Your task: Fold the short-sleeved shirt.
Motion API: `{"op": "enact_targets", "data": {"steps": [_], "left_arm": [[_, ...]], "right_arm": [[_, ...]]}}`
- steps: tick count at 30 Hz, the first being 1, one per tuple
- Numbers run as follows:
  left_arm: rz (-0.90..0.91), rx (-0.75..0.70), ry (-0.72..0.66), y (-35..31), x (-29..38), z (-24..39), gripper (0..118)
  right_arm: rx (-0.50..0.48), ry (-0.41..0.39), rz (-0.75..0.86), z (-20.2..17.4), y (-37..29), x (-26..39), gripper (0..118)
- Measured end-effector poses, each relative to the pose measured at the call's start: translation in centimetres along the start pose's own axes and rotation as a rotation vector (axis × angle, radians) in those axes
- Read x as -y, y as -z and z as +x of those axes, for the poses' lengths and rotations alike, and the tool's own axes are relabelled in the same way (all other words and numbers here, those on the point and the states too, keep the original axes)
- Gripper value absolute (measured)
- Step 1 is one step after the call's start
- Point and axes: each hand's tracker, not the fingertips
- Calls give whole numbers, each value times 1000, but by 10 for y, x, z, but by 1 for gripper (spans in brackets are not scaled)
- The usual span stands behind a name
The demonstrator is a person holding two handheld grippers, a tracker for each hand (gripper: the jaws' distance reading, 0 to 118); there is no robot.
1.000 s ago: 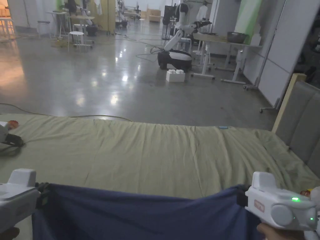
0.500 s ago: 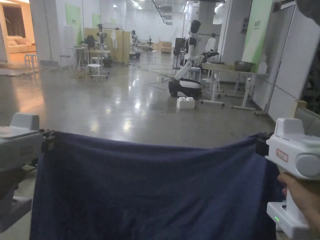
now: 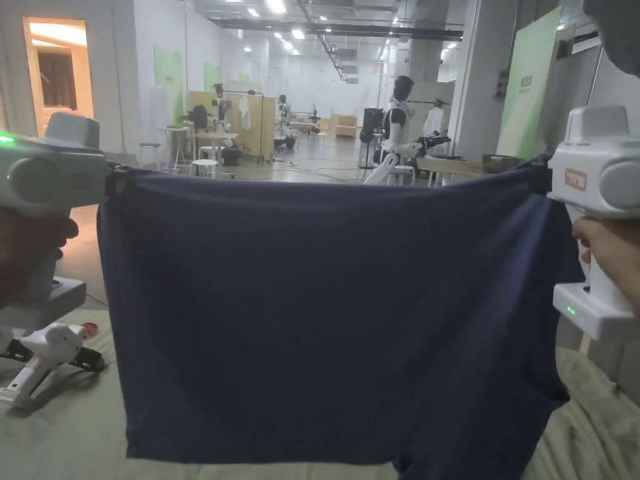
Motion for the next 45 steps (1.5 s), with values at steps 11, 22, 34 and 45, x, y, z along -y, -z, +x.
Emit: {"op": "enact_targets", "data": {"steps": [11,22,34,45], "left_arm": [[0,-16,4,42,3,5,0],[-146,64,-56,-1,179,22,0],[-191,113,-146,-169,277,18,0],[-397,155,-114,-276,352,16,0]], "right_arm": [[21,-36,26,-3,31,15,2],[-43,-30,-150,-13,-2,167,2],[-52,-42,-244,-9,-167,267,2],[-80,-80,-459,-20,-286,331,2]]}}
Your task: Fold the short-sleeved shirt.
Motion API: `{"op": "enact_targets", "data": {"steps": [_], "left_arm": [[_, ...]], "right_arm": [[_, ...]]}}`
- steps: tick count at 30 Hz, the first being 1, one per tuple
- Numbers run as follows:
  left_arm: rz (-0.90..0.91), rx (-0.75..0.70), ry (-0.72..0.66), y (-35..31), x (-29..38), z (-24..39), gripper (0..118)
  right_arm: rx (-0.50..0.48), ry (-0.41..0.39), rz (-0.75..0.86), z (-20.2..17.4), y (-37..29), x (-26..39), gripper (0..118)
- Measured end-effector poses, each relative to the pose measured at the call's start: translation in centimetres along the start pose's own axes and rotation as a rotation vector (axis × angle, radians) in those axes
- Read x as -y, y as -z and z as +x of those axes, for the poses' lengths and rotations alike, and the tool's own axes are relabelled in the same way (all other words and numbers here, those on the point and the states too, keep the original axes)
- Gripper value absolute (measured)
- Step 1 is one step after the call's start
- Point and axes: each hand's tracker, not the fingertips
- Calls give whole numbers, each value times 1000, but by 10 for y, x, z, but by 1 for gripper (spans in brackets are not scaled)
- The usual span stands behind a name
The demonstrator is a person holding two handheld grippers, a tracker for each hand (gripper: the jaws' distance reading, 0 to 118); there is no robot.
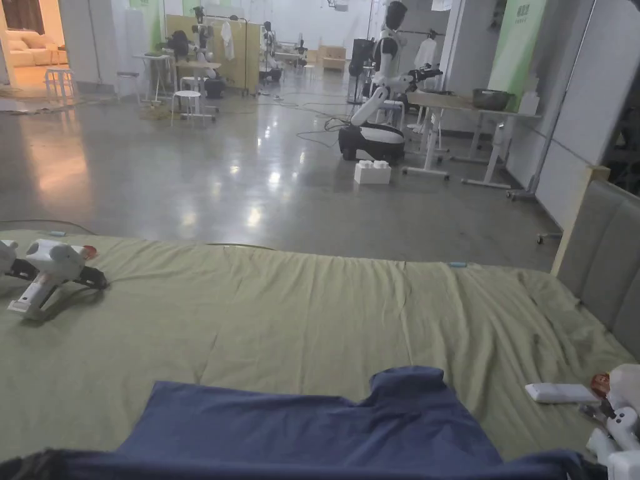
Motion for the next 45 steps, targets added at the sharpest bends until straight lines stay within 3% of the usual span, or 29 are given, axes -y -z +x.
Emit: {"op": "enact_targets", "data": {"steps": [4,9,13,18,20,21,23,24,25,26,31,35,38,41,42,43,44,45], "left_arm": [[-126,13,2,-1,41,0,0],[-267,12,19,10,83,-1,0],[-366,18,62,31,116,-9,0],[-401,8,36,46,137,-14,0],[-404,-1,34,42,136,-10,5],[-397,-13,39,41,132,-11,13],[-357,-41,35,33,122,-11,35],[-316,-51,19,30,115,-11,48],[-285,-55,8,29,107,-11,66],[-233,-48,-5,27,96,-9,74],[2,9,-24,27,39,24,76],[175,-33,33,36,-1,64,73],[280,-44,66,37,-23,87,62],[382,-69,94,35,-41,108,35],[410,-74,96,33,-45,113,21],[425,-72,90,31,-49,116,5],[449,-68,80,29,-51,119,0],[453,-61,74,27,-52,121,0]], "right_arm": [[-23,13,-145,-10,-3,44,2],[-53,-66,-323,-29,12,99,2],[-78,-50,-423,-34,29,128,2],[-82,-38,-470,-37,41,142,3],[-73,-15,-463,-37,38,139,5],[-62,-10,-454,-36,35,134,14],[-10,10,-410,-35,30,121,67],[-2,35,-356,-32,26,112,79],[-10,56,-307,-31,24,102,81],[-17,89,-250,-30,22,90,81],[7,157,13,-45,31,37,81],[27,203,240,-72,39,-7,81],[50,190,363,-91,39,-31,79],[67,198,454,-104,35,-46,65],[68,202,461,-107,34,-50,52],[60,215,480,-108,33,-51,21],[52,228,504,-110,32,-52,0],[58,224,498,-111,33,-52,0]]}}
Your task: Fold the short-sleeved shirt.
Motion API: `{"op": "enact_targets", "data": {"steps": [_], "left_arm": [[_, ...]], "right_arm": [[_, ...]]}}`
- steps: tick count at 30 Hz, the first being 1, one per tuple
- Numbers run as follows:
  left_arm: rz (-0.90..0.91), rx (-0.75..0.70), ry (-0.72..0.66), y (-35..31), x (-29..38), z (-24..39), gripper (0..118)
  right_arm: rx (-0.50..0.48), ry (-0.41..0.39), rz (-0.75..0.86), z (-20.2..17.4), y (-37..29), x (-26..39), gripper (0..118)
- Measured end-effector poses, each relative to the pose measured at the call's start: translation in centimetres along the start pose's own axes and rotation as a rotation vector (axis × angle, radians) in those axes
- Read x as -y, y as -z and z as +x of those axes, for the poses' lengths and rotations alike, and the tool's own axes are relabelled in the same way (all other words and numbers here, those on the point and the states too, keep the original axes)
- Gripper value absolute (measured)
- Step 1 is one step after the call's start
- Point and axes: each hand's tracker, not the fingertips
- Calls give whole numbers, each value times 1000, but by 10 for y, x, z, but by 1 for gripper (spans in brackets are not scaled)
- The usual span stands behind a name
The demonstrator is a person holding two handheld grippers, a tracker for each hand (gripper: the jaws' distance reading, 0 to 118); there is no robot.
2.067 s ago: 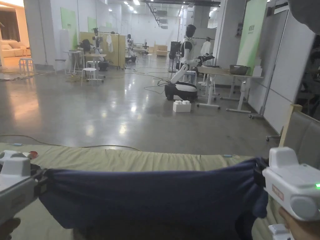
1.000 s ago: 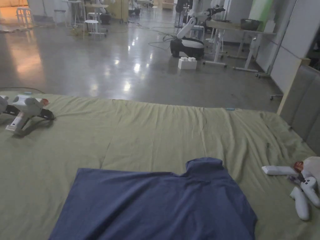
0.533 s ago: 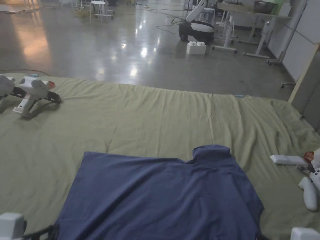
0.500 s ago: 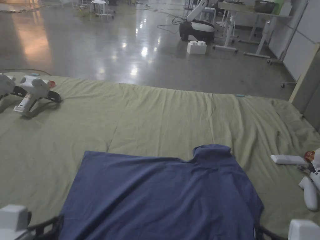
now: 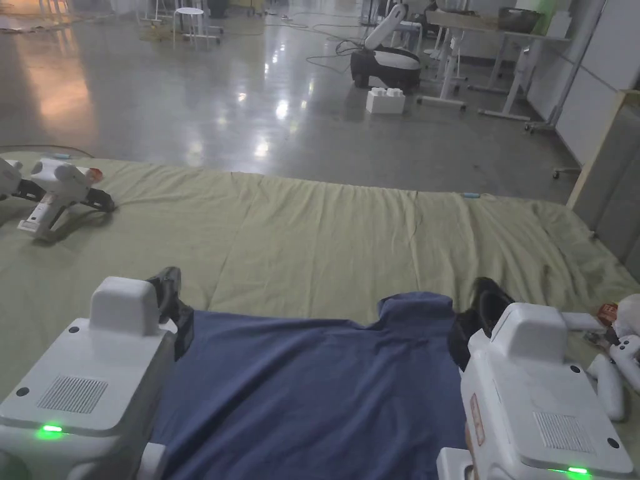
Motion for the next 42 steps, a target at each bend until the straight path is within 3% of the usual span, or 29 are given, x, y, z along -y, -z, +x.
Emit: {"op": "enact_targets", "data": {"steps": [9,17,21,23,25,29,35,39,42], "left_arm": [[-45,8,-49,-9,3,-13,0],[-498,44,-144,-22,62,-89,0],[-719,-9,-165,-28,110,-118,0],[-789,-37,-218,-29,129,-129,14],[-856,-51,-273,-29,143,-136,40],[-955,-56,-296,-32,165,-135,71],[-1136,-107,-173,-36,198,-114,74],[-1071,-124,-147,-46,203,-100,75],[-1068,-127,-161,-46,203,-103,69]], "right_arm": [[-14,-8,-18,-3,-3,7,0],[-39,-39,-116,6,-4,24,0],[-51,-34,-180,10,-2,39,0],[-54,-32,-207,10,0,46,0],[-61,-28,-233,11,2,51,0],[-66,-30,-265,10,1,58,0],[-71,-39,-309,10,-2,70,0],[-69,-39,-332,14,-5,75,0],[-64,-38,-352,19,-6,80,0]]}}
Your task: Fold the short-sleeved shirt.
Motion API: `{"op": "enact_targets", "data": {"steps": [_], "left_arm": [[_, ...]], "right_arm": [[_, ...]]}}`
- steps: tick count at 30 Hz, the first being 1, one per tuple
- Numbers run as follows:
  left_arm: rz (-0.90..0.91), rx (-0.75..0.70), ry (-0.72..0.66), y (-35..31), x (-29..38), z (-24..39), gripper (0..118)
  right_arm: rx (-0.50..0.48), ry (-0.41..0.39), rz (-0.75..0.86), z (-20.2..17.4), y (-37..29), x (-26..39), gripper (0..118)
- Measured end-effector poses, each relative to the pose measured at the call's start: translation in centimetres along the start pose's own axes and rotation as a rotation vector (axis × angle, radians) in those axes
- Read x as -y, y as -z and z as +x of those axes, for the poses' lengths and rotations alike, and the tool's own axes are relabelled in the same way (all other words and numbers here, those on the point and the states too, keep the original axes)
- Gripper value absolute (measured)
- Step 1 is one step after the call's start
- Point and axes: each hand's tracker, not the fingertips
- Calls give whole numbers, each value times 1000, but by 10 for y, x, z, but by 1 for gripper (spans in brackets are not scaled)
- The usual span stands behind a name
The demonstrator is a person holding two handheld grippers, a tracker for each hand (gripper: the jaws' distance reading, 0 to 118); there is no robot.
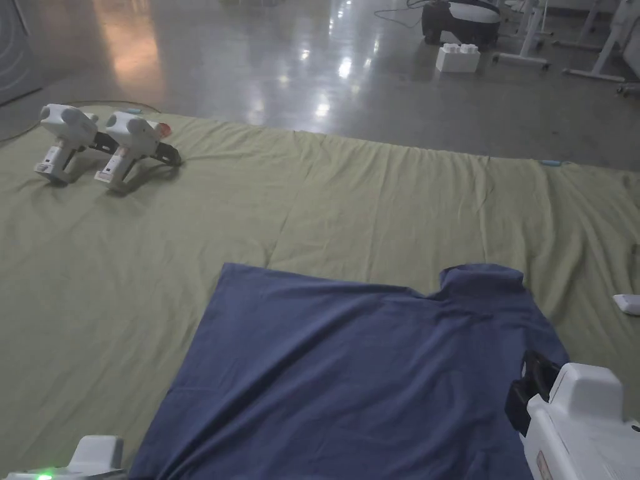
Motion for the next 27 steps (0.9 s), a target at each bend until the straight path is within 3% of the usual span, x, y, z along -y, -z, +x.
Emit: {"op": "enact_targets", "data": {"steps": [3,4,5,8,9,12,13,18,24,27], "left_arm": [[11,37,8,-5,-3,2,38],[25,68,19,-8,-4,3,15],[29,93,19,-9,-5,5,4],[26,62,63,-8,-4,6,2],[32,69,46,-11,-4,4,1],[57,88,25,-23,-4,-3,1],[70,95,18,-25,-4,-4,1],[97,109,14,-31,-6,-4,1],[87,104,22,-26,-8,-3,1],[83,106,17,-24,-6,-4,1]], "right_arm": [[0,3,-23,5,-3,4,0],[1,2,-29,7,-4,6,0],[2,0,-39,10,-7,7,0],[-6,-8,-98,23,-15,10,3],[10,-10,-122,29,-19,12,10],[34,-20,-258,52,-29,19,73],[37,-14,-300,58,-31,23,83],[3,-10,-542,91,-49,63,83],[12,-45,-711,94,-48,116,83],[-2,8,-762,96,-32,139,74]]}}
